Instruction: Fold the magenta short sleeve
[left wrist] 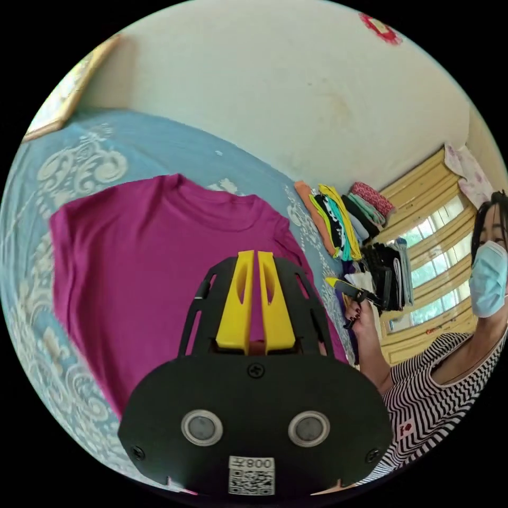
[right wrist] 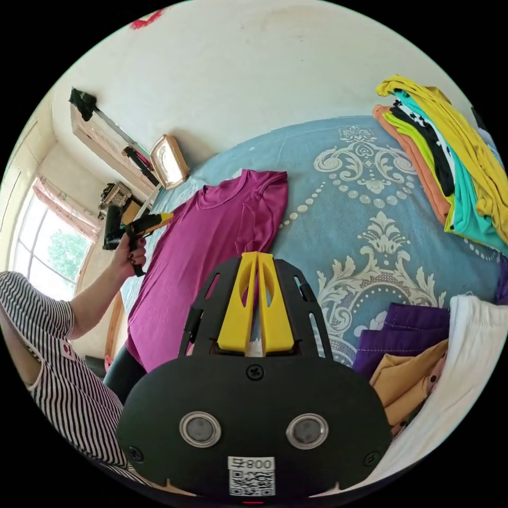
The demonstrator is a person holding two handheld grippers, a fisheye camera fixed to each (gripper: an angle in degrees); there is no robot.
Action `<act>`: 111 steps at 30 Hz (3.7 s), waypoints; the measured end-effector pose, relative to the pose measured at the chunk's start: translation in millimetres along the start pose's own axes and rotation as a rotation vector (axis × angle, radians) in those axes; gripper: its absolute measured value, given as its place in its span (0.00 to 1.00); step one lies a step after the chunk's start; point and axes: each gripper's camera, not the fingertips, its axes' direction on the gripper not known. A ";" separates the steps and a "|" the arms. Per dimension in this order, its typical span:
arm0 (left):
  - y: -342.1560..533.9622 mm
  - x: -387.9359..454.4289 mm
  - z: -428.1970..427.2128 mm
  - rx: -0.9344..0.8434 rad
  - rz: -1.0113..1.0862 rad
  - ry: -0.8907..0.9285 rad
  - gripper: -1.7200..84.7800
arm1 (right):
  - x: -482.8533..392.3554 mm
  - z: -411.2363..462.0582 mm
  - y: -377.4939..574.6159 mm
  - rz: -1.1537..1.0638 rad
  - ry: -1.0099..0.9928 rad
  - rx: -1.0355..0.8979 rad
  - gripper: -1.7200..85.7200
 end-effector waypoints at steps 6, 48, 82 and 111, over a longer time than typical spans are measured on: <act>91.8 -78.9 -142.8 0.159 -0.289 -0.248 0.10 | -62.6 24.0 -19.5 -0.051 -0.128 -0.054 0.02; 139.6 -119.4 -311.8 0.189 -0.168 -0.235 0.03 | -553.7 437.4 -281.5 -0.836 0.286 -0.457 0.07; 105.7 -31.9 -269.6 -0.091 0.073 -0.076 0.03 | -415.6 371.5 -355.9 -0.359 -0.105 -0.350 0.02; 124.2 4.2 -256.7 -0.103 0.036 -0.185 0.02 | -416.6 387.2 -259.1 -0.673 0.004 -0.390 0.02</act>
